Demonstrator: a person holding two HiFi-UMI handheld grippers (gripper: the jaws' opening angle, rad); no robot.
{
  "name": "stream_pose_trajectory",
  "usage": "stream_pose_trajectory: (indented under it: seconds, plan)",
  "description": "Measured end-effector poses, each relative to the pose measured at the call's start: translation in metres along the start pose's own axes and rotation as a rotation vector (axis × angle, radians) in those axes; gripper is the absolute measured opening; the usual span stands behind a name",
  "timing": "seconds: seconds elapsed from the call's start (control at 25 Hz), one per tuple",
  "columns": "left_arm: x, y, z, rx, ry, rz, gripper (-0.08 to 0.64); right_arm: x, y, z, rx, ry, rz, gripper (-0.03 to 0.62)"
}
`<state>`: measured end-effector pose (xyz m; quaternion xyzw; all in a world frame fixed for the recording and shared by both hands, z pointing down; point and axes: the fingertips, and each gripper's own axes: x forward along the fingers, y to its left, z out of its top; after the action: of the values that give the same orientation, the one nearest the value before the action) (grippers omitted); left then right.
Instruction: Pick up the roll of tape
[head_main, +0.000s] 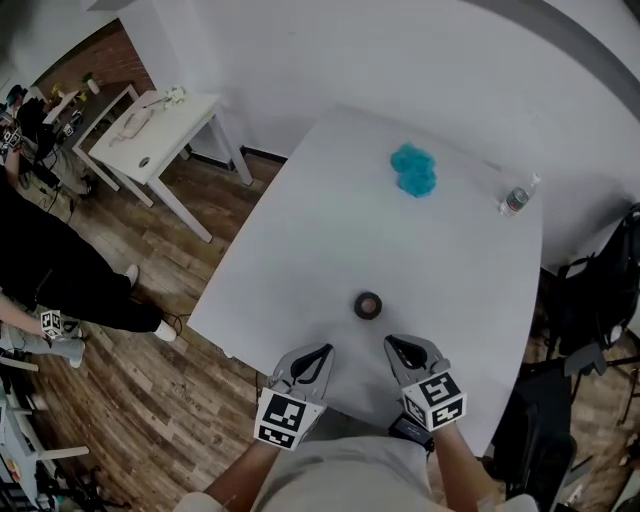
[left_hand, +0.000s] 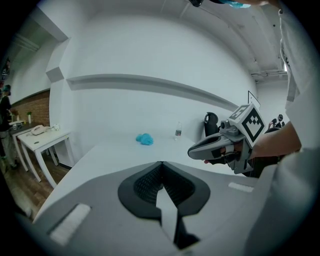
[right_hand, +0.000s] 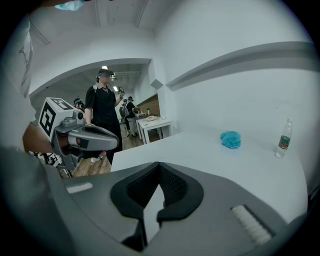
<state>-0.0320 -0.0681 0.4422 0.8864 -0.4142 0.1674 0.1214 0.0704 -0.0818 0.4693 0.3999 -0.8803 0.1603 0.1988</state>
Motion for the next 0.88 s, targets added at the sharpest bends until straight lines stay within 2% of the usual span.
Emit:
stream_pose_trajectory:
  seconds: [0.88]
  plan:
    - [0.056,0.024,-0.015,-0.007,0.056,-0.044,0.017,0.056,-0.041,-0.022,0.057,0.079,-0.026,0.008]
